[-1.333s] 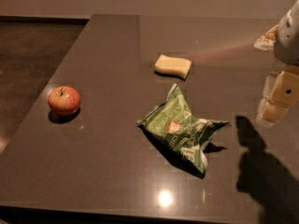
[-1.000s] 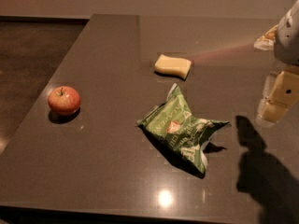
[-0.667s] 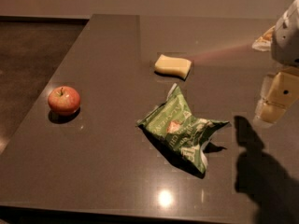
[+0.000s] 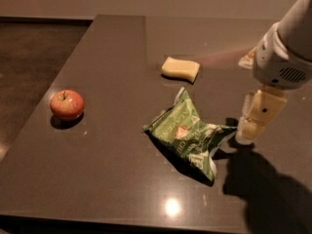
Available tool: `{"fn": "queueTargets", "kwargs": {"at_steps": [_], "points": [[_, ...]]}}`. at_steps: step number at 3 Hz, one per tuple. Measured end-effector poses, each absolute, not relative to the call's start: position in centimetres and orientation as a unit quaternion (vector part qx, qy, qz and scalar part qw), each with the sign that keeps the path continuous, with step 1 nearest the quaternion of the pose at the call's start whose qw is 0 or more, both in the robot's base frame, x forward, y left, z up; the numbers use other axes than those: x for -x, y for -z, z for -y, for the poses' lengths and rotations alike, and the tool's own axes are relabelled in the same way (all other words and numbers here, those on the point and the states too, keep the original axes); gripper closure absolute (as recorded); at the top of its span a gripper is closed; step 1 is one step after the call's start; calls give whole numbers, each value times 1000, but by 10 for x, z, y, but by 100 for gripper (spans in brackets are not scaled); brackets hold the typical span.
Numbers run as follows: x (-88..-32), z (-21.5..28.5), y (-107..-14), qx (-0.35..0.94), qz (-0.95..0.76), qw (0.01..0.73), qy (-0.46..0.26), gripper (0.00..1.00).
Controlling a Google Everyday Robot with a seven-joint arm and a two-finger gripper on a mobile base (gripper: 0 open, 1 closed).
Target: Move green jalapeno chip bag near apple
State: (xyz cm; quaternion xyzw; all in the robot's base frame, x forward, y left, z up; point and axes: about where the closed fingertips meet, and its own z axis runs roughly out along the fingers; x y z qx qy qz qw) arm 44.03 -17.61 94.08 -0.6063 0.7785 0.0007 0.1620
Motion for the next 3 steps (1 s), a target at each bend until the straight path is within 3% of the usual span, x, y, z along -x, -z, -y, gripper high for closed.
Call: {"fn": "queueTargets", "kwargs": {"at_steps": [3], "points": [[-432, 94, -899, 633, -754, 162, -72, 0]]}}
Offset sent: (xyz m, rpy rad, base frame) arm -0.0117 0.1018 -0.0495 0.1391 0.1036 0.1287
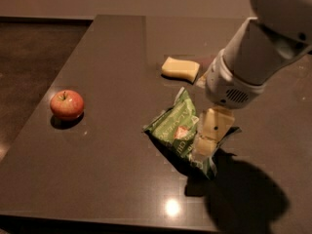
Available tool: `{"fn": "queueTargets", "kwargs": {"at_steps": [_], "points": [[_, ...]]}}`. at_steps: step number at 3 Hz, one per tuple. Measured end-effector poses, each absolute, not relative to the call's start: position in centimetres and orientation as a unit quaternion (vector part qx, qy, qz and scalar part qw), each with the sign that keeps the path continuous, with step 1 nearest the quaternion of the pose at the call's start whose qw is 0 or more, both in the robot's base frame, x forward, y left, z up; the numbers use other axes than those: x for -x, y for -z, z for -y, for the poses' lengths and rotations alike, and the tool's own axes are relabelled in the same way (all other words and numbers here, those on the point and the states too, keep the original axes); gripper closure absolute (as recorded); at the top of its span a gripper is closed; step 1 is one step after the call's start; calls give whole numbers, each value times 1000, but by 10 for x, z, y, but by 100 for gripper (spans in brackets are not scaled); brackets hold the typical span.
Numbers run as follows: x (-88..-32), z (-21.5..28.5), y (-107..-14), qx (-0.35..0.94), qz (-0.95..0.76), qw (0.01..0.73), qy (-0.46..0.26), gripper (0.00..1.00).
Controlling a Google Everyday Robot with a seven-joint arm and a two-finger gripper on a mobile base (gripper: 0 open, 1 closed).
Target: Move green jalapeno chip bag near apple
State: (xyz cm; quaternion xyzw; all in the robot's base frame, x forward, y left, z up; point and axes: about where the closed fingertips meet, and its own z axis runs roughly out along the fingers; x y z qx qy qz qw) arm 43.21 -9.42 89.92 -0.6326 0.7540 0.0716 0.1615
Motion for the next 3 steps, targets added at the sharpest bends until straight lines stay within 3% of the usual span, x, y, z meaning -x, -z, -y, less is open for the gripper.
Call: {"fn": "queueTargets", "kwargs": {"at_steps": [1, 2, 3], "points": [[-430, 75, -887, 640, -748, 153, -85, 0], [-429, 64, -884, 644, -745, 148, -92, 16], [-429, 50, -887, 651, -740, 142, -95, 49]]}}
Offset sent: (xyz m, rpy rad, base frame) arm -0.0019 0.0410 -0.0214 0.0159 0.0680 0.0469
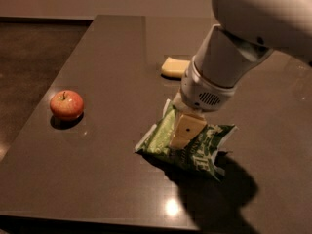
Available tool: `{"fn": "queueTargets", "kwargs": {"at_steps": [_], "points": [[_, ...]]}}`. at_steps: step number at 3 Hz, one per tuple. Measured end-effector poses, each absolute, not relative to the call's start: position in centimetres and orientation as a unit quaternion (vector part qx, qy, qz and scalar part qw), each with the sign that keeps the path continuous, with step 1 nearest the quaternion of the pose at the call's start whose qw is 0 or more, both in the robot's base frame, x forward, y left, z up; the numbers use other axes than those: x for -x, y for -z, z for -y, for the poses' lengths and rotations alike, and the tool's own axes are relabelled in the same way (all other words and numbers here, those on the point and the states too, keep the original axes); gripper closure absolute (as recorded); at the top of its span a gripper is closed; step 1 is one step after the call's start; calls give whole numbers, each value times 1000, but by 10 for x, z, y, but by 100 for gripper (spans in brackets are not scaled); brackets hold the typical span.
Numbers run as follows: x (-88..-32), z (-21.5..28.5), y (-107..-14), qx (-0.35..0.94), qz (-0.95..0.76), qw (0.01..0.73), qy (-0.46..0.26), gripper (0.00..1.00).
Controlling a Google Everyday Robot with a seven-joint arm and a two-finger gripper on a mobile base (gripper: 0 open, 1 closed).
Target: Move green jalapeno chip bag near apple
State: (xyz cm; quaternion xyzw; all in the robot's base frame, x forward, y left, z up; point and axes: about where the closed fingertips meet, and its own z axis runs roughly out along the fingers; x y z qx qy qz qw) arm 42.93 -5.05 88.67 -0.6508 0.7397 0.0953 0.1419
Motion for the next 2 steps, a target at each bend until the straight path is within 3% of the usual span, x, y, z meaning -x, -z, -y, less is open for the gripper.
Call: {"fn": "queueTargets", "kwargs": {"at_steps": [2], "points": [[-435, 20, -900, 669, -722, 146, -99, 95]]}}
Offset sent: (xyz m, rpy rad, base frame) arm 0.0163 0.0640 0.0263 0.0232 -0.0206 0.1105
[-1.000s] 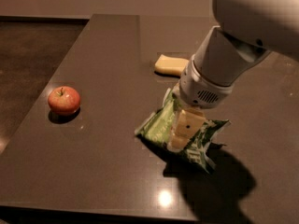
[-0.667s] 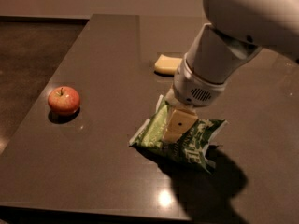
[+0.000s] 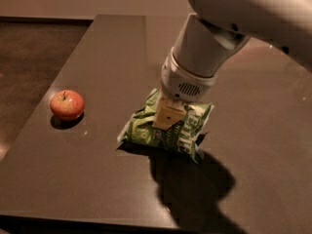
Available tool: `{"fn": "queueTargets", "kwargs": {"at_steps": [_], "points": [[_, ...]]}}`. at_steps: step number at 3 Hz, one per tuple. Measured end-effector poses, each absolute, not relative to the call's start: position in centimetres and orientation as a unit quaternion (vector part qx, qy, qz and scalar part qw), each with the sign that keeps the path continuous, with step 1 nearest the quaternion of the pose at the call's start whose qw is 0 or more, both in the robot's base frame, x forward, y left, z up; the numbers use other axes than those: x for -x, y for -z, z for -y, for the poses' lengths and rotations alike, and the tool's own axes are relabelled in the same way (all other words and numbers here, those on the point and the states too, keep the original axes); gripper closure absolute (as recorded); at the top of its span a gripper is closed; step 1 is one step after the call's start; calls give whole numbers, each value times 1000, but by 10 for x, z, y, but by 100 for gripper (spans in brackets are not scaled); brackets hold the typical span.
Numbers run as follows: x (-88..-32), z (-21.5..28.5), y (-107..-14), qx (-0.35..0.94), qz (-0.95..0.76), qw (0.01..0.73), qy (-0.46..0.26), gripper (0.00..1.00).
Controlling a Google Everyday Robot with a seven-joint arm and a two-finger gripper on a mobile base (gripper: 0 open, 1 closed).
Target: Move green jalapeno chip bag near apple
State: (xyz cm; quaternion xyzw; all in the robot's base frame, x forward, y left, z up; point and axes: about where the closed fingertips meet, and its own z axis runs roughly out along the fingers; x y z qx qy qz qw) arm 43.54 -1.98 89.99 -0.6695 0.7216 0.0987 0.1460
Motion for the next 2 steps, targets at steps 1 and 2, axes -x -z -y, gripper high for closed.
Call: {"fn": "queueTargets", "kwargs": {"at_steps": [1, 2], "points": [[-443, -10, -916, 687, -701, 158, -105, 100], [-450, -41, -930, 705, -680, 168, -113, 100]]}}
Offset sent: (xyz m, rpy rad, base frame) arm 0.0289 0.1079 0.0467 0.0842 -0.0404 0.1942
